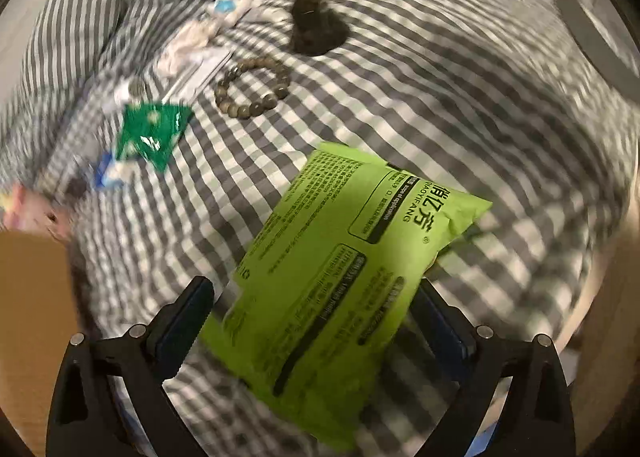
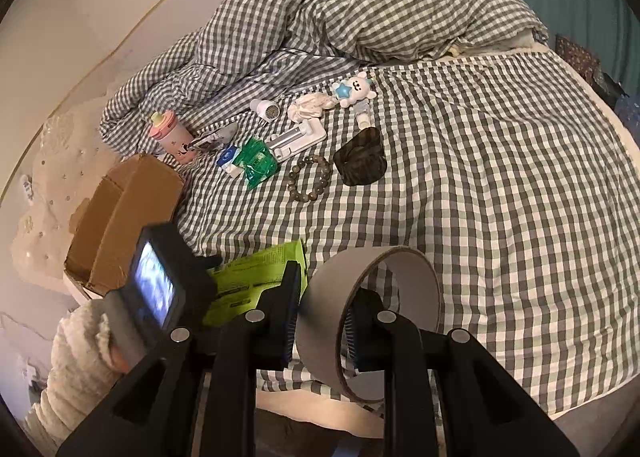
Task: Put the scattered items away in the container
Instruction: 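Carry the wipes pack to the box with the left tool while the right tool holds the tape, then release the wipes pack and tape into the box with both tools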
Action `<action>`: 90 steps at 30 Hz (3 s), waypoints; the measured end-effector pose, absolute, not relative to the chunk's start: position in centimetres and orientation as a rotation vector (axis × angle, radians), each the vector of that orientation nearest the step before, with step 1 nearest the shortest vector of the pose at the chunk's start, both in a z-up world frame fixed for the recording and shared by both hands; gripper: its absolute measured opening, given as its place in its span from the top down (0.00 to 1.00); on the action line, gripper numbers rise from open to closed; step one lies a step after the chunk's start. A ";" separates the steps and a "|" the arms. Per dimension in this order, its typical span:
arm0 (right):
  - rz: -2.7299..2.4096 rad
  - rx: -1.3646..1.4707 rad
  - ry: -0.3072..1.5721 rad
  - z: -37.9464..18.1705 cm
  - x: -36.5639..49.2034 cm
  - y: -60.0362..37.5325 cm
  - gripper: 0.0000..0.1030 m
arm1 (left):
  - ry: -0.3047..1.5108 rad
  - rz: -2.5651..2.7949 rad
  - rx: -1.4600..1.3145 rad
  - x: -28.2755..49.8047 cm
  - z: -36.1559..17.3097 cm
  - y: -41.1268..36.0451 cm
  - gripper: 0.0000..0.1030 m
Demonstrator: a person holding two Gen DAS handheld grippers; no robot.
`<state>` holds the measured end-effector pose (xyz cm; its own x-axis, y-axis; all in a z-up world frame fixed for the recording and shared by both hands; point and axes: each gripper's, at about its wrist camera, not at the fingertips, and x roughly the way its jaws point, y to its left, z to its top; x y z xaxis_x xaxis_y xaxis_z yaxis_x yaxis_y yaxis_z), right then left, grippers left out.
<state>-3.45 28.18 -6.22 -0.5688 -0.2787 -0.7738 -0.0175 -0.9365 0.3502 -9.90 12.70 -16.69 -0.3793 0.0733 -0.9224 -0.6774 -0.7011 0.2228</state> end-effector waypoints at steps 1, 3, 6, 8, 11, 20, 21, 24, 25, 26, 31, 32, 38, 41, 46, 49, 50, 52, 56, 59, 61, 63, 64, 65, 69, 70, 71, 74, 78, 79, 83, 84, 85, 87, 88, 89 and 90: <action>-2.615 1.373 -0.480 -6.1 -3.4 28.2 0.81 | 0.808 2.134 -1.367 -9.9 -16.6 12.6 0.03; -2.620 1.369 -0.477 -5.9 -3.3 28.3 0.81 | 0.817 2.195 -1.321 -9.2 -16.4 12.5 0.03; -2.622 1.370 -0.490 -6.1 -3.4 28.6 0.81 | 0.875 2.267 -1.252 -7.7 -16.2 12.9 0.10; -2.620 1.373 -0.498 -6.3 -3.4 28.7 0.81 | 0.882 2.287 -1.221 -6.8 -15.9 13.3 0.33; -2.611 1.383 -0.497 -6.7 -3.3 28.5 0.81 | 0.837 2.300 -1.211 -6.8 -14.5 13.5 0.54; -2.603 1.404 -0.508 -7.3 -3.5 28.7 0.81 | 0.366 2.287 -1.376 -12.7 -12.5 8.6 0.23; -2.602 1.408 -0.510 -7.4 -3.6 28.7 0.81 | 0.331 2.278 -1.402 -13.2 -13.0 8.2 0.17; -2.599 1.418 -0.516 -7.7 -3.7 28.6 0.81 | 0.306 2.265 -1.422 -13.6 -14.3 7.9 0.04; -2.599 1.424 -0.516 -7.8 -3.7 28.6 0.81 | 0.327 2.252 -1.429 -13.2 -14.8 8.3 0.04; -2.599 1.429 -0.516 -7.9 -3.8 28.6 0.81 | 0.359 2.237 -1.445 -12.8 -15.5 8.8 0.03; -2.600 1.440 -0.524 -8.3 -3.9 28.9 0.81 | 0.649 2.272 -1.374 -10.5 -18.4 11.4 0.00; -2.599 1.444 -0.527 -8.4 -3.9 29.0 0.81 | 0.589 2.266 -1.393 -11.0 -18.4 11.1 0.00; -2.599 1.451 -0.538 -8.6 -3.8 29.2 0.81 | 0.388 2.284 -1.454 -11.9 -17.5 9.9 0.17; -2.604 1.444 -0.542 -8.5 -3.9 29.4 0.81 | 0.316 2.304 -1.482 -11.2 -16.6 9.8 0.18; -2.604 1.441 -0.524 -8.0 -4.2 29.0 0.81 | 0.281 2.374 -1.423 -8.9 -13.6 10.0 0.18; -2.604 1.431 -0.491 -7.2 -4.5 28.3 0.81 | 0.277 2.443 -1.380 -8.1 -10.7 9.2 0.18; -2.602 1.422 -0.475 -6.8 -4.7 27.8 0.81 | 0.286 2.478 -1.373 -8.1 -9.7 8.8 0.18; -2.599 1.404 -0.435 -5.8 -5.1 26.7 0.81 | 0.300 2.539 -1.371 -8.2 -7.9 8.0 0.18; -2.587 1.347 -0.375 -3.9 -5.4 24.0 0.81 | 0.227 2.641 -1.339 -8.1 -4.7 4.9 0.18; -2.563 1.319 -0.329 -2.8 -5.6 21.6 0.81 | 0.203 2.717 -1.318 -7.9 -2.7 2.5 0.18; -2.552 1.297 -0.298 -2.0 -5.8 19.9 0.81 | 0.171 2.749 -1.312 -7.9 -1.7 0.8 0.18; -2.534 1.271 -0.267 -1.0 -6.1 17.9 0.81 | 0.116 2.783 -1.298 -7.9 -0.7 -1.4 0.18; -2.525 1.263 -0.255 -0.6 -6.2 17.1 0.81 | 0.102 2.796 -1.291 -7.8 -0.2 -2.3 0.18; -2.514 1.255 -0.240 -0.2 -6.3 16.1 0.81 | 0.088 2.814 -1.283 -7.8 0.4 -3.3 0.18; -2.465 1.199 -0.174 1.7 -7.1 11.4 0.81 | 0.042 2.891 -1.252 -7.6 2.4 -7.5 0.18; -2.447 1.181 -0.161 2.2 -7.3 10.1 0.81 | 0.029 2.907 -1.247 -7.5 2.7 -8.6 0.18; -2.426 1.166 -0.147 2.6 -7.6 8.7 0.81 | 0.018 2.927 -1.243 -7.5 3.1 -9.9 0.18; -2.370 1.133 -0.106 3.6 -8.6 4.5 0.81 | -0.024 2.981 -1.251 -7.7 3.7 -13.4 0.18; -2.305 1.103 -0.045 4.2 -10.0 -0.9 0.81 | -0.078 3.029 -1.297 -8.3 3.4 -17.9 0.18; -2.288 1.101 -0.032 4.2 -10.4 -2.4 0.81 | -0.090 3.037 -1.308 -8.4 3.1 -18.8 0.18; -2.245 1.095 0.039 4.2 -12.2 -8.0 0.81 | -0.163 3.072 -1.361 -9.2 1.8 -22.9 0.18; -2.235 1.089 0.051 4.2 -12.5 -9.0 0.81 | -0.186 3.083 -1.375 -9.3 1.5 -23.9 0.18; -2.222 1.085 0.064 4.2 -12.9 -10.4 0.81 | -0.206 3.091 -1.390 -9.6 1.1 -24.7 0.18; -2.203 1.081 0.085 4.0 -13.6 -12.6 0.81 | -0.246 3.105 -1.422 -10.1 0.2 -26.3 0.18; -2.194 1.083 0.093 3.7 -14.0 -13.6 0.81 | -0.258 3.114 -1.433 -10.3 -0.2 -26.9 0.18; -2.188 1.085 0.099 3.4 -14.4 -14.5 0.81 | -0.260 3.121 -1.444 -10.5 -0.6 -27.4 0.18; -2.187 1.086 0.097 3.1 -14.8 -15.2 0.81 | -0.257 3.121 -1.457 -10.7 -1.0 -27.7 0.18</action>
<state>-14.75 -15.15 3.13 -0.4174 -0.5438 -0.7281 0.6059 -0.7637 0.2230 -10.71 -27.68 -0.99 -0.6041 -0.2164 -0.7669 0.3391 -0.9408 -0.0016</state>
